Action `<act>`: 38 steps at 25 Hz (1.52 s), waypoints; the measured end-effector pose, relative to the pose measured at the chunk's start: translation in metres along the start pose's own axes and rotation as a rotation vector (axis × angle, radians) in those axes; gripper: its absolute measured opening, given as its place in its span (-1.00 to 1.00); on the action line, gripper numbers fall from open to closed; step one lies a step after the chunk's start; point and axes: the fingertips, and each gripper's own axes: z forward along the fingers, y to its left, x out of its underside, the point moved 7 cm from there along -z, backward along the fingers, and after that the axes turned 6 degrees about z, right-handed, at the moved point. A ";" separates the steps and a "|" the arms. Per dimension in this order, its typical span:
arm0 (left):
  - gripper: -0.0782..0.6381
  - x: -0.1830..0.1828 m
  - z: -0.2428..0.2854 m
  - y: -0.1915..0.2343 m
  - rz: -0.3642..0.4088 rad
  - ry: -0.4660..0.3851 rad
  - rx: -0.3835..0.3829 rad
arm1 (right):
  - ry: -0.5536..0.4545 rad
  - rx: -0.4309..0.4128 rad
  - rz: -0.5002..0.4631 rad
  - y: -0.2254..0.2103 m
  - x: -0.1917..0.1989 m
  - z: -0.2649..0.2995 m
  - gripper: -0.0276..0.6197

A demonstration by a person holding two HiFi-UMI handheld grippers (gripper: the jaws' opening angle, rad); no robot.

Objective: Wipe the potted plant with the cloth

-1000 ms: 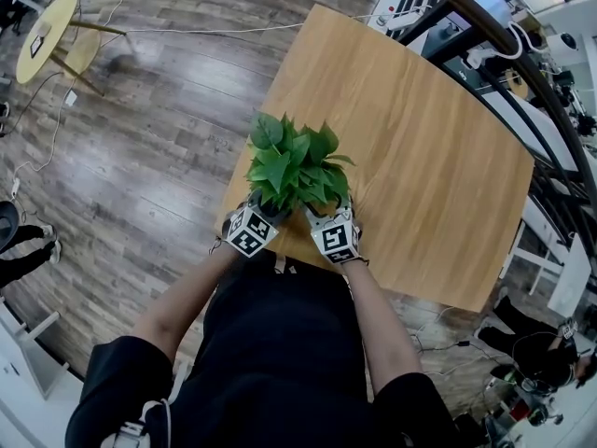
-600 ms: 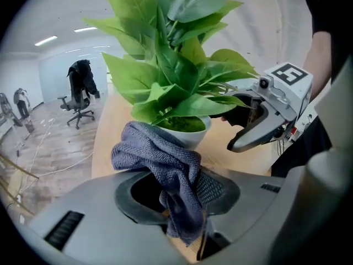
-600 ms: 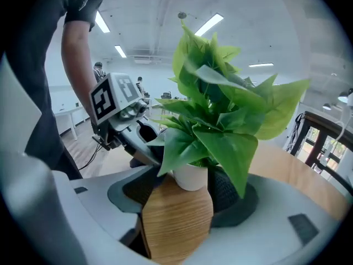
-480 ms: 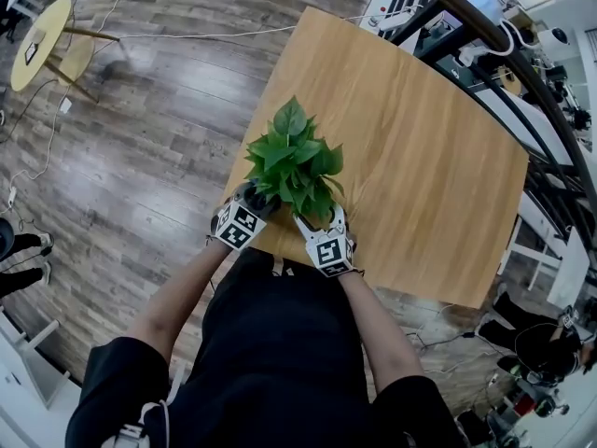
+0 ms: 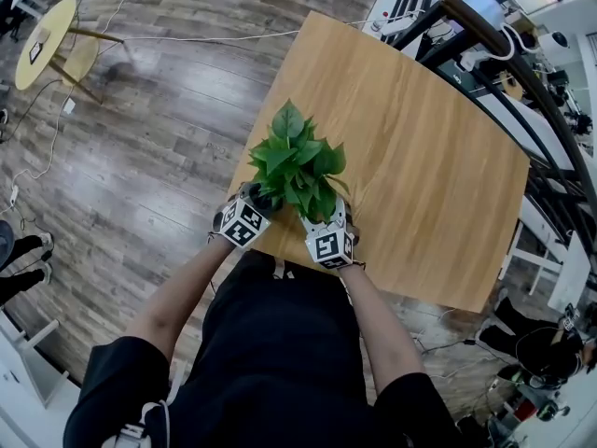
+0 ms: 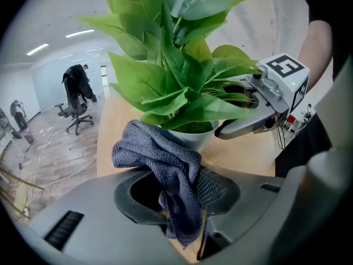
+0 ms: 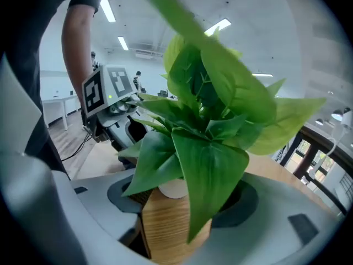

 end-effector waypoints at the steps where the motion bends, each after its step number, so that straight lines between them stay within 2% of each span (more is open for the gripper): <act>1: -0.33 0.001 -0.001 -0.003 0.004 -0.001 0.003 | -0.001 0.009 0.010 0.002 0.000 0.000 -0.04; 12: -0.33 -0.006 0.001 -0.030 0.025 -0.025 0.048 | -0.021 0.052 0.085 -0.003 -0.004 0.004 -0.04; 16: -0.33 -0.002 -0.001 -0.022 -0.013 -0.029 0.031 | -0.013 0.040 0.080 0.007 -0.005 0.003 -0.04; 21: -0.33 0.004 -0.005 -0.001 -0.061 -0.034 -0.006 | -0.003 -0.044 0.028 0.027 -0.011 -0.004 -0.04; 23: -0.33 0.003 -0.006 0.006 -0.069 -0.034 -0.017 | -0.009 -0.035 0.032 0.027 -0.011 -0.009 -0.04; 28: -0.33 0.005 -0.006 0.010 -0.074 -0.031 -0.030 | 0.004 0.050 0.095 0.006 0.003 -0.009 -0.04; 34: -0.33 0.003 -0.003 0.006 -0.063 -0.032 -0.024 | 0.009 -0.007 0.026 0.005 -0.004 0.007 -0.04; 38: -0.33 0.003 -0.004 0.001 -0.070 -0.031 -0.022 | -0.006 0.010 0.066 0.009 -0.006 0.009 -0.04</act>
